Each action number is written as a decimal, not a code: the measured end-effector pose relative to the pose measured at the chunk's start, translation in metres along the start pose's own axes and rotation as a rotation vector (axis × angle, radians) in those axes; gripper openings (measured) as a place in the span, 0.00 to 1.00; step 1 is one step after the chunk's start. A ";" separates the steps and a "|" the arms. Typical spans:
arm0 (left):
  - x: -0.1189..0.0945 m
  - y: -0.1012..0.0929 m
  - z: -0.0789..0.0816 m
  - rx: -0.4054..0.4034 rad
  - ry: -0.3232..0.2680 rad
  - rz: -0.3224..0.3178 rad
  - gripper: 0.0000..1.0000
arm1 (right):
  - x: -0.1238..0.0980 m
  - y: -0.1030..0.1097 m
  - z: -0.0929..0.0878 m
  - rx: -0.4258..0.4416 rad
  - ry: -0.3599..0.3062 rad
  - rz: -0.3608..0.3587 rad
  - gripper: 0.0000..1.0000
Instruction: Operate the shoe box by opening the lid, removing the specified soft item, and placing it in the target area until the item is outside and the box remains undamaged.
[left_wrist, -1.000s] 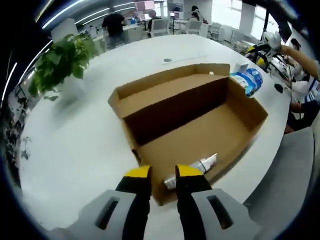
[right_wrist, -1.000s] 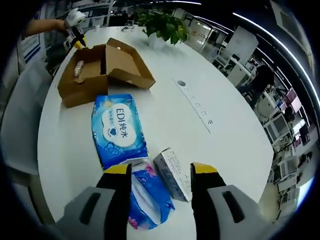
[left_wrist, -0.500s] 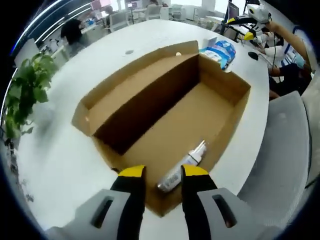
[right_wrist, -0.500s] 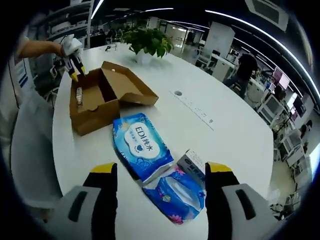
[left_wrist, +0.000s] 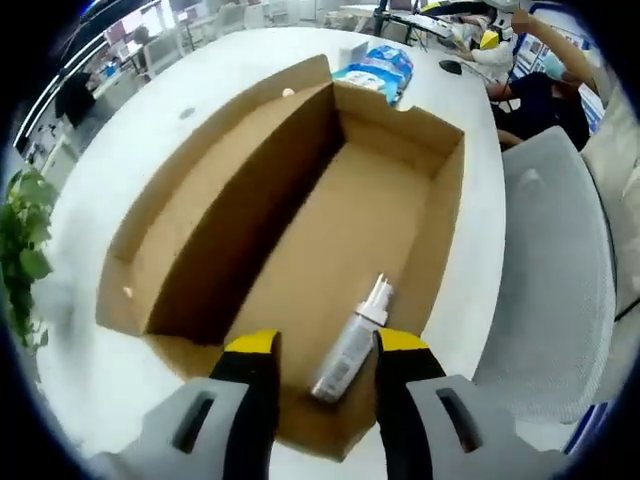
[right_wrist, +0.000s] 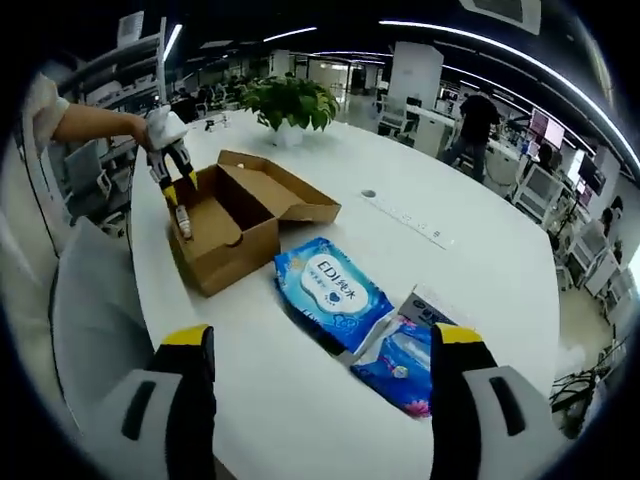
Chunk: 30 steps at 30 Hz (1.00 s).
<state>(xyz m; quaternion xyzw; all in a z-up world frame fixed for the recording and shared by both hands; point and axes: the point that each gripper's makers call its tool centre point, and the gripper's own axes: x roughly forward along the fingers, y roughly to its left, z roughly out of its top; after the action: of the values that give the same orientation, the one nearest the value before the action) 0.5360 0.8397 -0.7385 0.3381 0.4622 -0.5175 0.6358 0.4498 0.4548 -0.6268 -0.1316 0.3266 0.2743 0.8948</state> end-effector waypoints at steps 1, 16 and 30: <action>0.001 -0.001 -0.001 0.025 0.011 -0.012 0.37 | -0.001 0.002 0.000 0.006 -0.005 -0.001 0.87; 0.018 -0.003 -0.001 0.256 0.122 -0.144 0.43 | -0.021 0.032 -0.013 0.105 -0.033 -0.013 0.96; 0.034 -0.010 -0.008 0.377 0.190 -0.260 0.47 | -0.025 0.036 -0.027 0.163 -0.008 -0.050 0.96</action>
<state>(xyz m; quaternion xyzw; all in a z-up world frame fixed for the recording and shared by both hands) 0.5258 0.8332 -0.7728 0.4356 0.4548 -0.6380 0.4431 0.3992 0.4628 -0.6327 -0.0654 0.3407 0.2251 0.9105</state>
